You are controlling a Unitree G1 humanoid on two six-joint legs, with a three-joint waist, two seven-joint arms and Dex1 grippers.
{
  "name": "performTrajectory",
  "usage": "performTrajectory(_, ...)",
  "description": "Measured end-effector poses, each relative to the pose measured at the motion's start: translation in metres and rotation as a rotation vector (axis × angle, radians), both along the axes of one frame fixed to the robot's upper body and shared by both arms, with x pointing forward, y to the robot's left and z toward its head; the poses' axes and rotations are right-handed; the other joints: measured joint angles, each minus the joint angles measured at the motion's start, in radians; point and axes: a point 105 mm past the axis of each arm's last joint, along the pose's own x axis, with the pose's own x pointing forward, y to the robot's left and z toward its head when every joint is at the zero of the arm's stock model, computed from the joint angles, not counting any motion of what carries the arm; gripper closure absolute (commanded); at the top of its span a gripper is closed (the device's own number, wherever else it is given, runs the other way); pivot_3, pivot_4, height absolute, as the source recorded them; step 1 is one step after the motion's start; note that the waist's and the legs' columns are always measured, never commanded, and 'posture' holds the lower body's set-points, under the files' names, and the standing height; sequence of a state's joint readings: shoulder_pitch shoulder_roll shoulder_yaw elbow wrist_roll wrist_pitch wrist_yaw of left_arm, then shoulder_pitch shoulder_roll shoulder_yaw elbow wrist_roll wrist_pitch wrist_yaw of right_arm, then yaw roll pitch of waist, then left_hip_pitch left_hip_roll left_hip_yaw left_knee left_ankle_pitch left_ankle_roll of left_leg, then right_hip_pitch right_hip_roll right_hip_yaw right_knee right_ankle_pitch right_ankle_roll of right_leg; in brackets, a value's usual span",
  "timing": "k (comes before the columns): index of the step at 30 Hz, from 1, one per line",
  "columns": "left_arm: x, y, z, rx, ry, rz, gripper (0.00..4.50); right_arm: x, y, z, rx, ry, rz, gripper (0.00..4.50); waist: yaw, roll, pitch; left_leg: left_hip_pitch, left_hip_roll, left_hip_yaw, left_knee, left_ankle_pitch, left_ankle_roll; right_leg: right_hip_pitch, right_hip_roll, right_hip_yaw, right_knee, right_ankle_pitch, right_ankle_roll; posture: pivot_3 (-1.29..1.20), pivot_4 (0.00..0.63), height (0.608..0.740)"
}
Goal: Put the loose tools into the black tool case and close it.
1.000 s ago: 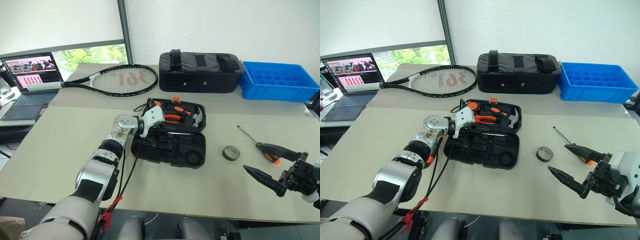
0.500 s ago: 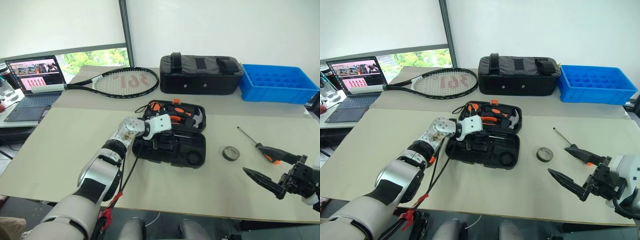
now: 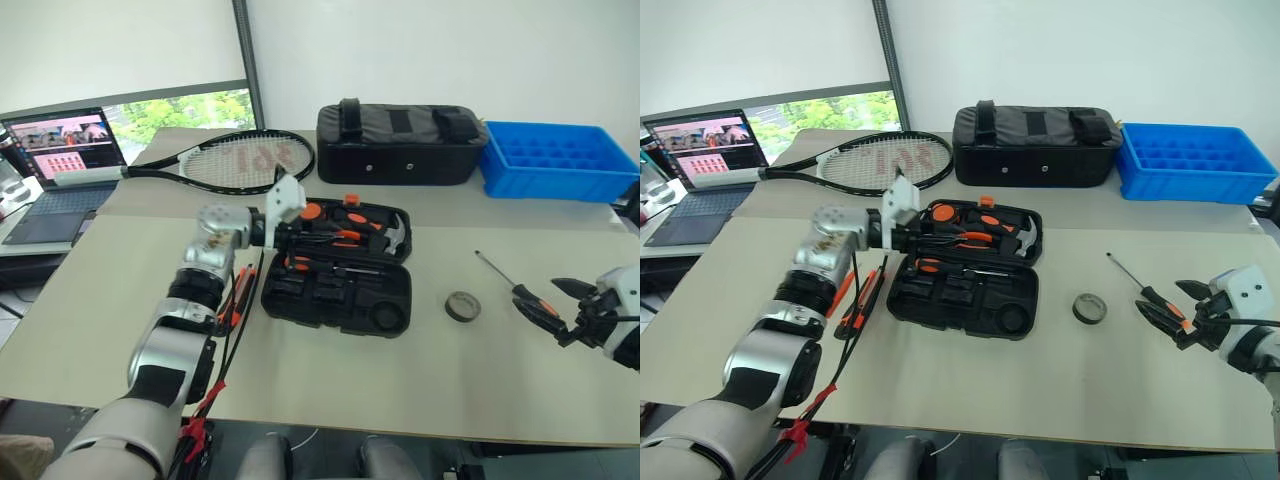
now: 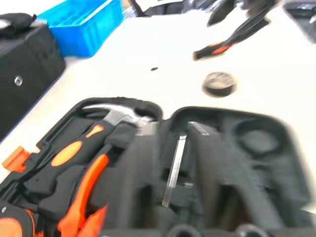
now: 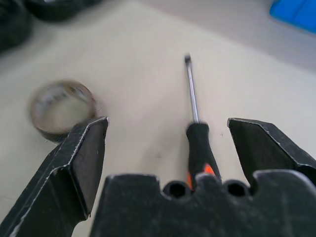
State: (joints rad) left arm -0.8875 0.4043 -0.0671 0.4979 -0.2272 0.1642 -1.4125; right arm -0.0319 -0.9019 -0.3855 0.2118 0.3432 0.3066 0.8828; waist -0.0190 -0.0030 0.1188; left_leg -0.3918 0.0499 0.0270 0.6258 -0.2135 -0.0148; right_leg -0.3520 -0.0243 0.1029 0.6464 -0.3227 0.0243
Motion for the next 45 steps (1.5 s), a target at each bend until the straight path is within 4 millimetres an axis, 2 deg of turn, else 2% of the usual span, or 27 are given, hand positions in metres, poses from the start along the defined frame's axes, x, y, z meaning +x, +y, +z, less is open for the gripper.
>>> performTrajectory(5,-0.045,0.030,0.023,0.067,0.057,-0.073,0.30,0.009,-0.017,-0.019,0.026,0.143,-0.008,0.00,-0.002,0.001,0.001,0.001,0.000,0.000,0.001,0.000,0.000,0.001,0.000,0.001,0.000,0.000,0.000,0.00,0.150,0.708)
performTrajectory(6,-0.056,0.035,0.027,0.087,0.061,-0.095,0.07,0.009,-0.020,-0.023,0.025,0.175,-0.004,0.00,-0.001,0.001,0.001,0.001,0.000,0.000,0.001,0.000,0.000,0.001,0.000,0.001,0.000,0.000,0.000,0.00,0.150,0.708)
performTrajectory(8,-0.072,0.040,0.033,0.117,0.054,-0.124,0.00,0.011,-0.022,-0.027,0.033,0.204,0.008,0.58,0.000,0.001,0.002,0.002,0.000,0.000,0.001,0.000,0.000,0.002,0.000,0.001,0.000,0.000,0.000,0.00,0.150,0.708)
performTrajectory(11,-0.085,0.040,0.035,0.134,0.052,-0.145,0.00,0.016,-0.025,-0.026,0.021,0.209,0.017,1.54,-0.001,0.000,0.002,0.003,0.000,0.000,0.002,0.000,0.000,0.003,0.000,0.001,0.000,0.000,0.000,0.00,0.150,0.708)
performTrajectory(17,-0.094,0.046,0.029,0.158,0.068,-0.121,0.00,0.020,-0.025,-0.025,-0.013,0.207,0.054,3.52,-0.007,0.000,0.002,0.003,0.000,0.001,0.001,0.000,0.000,0.003,0.000,0.002,0.000,0.000,0.000,0.00,0.150,0.708)
performTrajectory(20,-0.094,0.048,0.025,0.159,0.078,-0.097,0.00,0.022,-0.022,-0.022,-0.016,0.200,0.074,3.53,-0.011,0.000,0.003,0.003,0.000,0.001,0.002,0.000,0.000,0.003,0.000,0.003,0.000,0.000,0.000,0.00,0.150,0.708)
performTrajectory(23,-0.092,0.050,0.024,0.147,0.078,-0.062,0.00,0.030,-0.015,-0.011,-0.017,0.171,0.113,3.53,-0.019,0.001,0.003,0.003,0.000,0.001,0.002,0.000,0.000,0.003,0.000,0.003,0.000,0.000,0.000,0.00,0.150,0.708)
performTrajectory(25,-0.091,0.055,0.023,0.137,0.080,-0.027,0.00,0.036,-0.001,0.002,-0.034,0.144,0.181,3.53,-0.026,0.001,0.003,0.003,0.000,0.001,0.001,0.000,0.000,0.002,0.000,0.004,0.001,0.000,0.000,0.00,0.150,0.708)
performTrajectory(27,-0.090,0.065,0.019,0.136,0.095,0.030,0.00,0.044,0.021,0.018,-0.058,0.119,0.272,3.53,-0.034,0.001,0.004,0.004,0.000,0.001,0.000,0.000,0.000,0.001,0.001,0.007,0.001,0.000,0.000,0.00,0.150,0.708)
performTrajectory(30,-0.089,0.090,0.011,0.147,0.124,0.156,0.00,0.049,0.073,0.036,-0.132,0.070,0.487,3.53,-0.043,0.002,0.003,0.005,0.002,0.000,-0.001,0.000,0.000,0.001,0.003,0.006,0.002,0.000,0.000,0.00,0.150,0.708)
performTrajectory(32,-0.089,0.099,0.009,0.138,0.129,0.213,0.00,0.049,0.104,0.036,-0.162,0.054,0.608,3.53,-0.039,0.000,0.005,0.005,0.003,0.000,-0.001,0.000,0.000,0.001,0.003,0.005,0.002,0.000,0.000,0.00,0.150,0.708)
performTrajectory(34,-0.092,0.105,0.005,0.127,0.147,0.247,0.00,0.050,0.123,0.034,-0.168,0.050,0.669,3.53,-0.032,-0.001,0.005,0.004,0.001,0.001,0.000,0.000,0.000,0.000,0.000,0.005,0.001,0.000,0.000,0.00,0.150,0.708)
performTrajectory(39,-0.107,0.116,-0.001,0.119,0.168,0.339,0.00,0.068,0.183,0.038,-0.155,0.014,0.813,3.53,-0.023,-0.002,0.006,0.004,0.001,0.001,-0.001,0.000,0.000,-0.001,0.000,0.005,0.001,0.000,0.000,0.00,0.150,0.708)
performTrajectory(42,-0.110,0.117,0.004,0.107,0.149,0.368,0.00,0.075,0.190,0.034,-0.179,0.016,0.827,3.53,-0.006,-0.002,0.006,0.004,0.001,0.000,-0.001,0.000,0.000,0.000,-0.001,0.002,0.001,0.000,0.000,0.00,0.150,0.708)
performTrajectory(45,-0.112,0.120,0.004,0.093,0.155,0.404,0.00,0.077,0.191,0.016,-0.198,0.065,0.845,3.53,0.000,-0.003,0.006,0.004,0.001,0.001,-0.001,0.000,0.000,-0.001,-0.001,0.002,0.001,0.000,0.000,0.00,0.150,0.708)
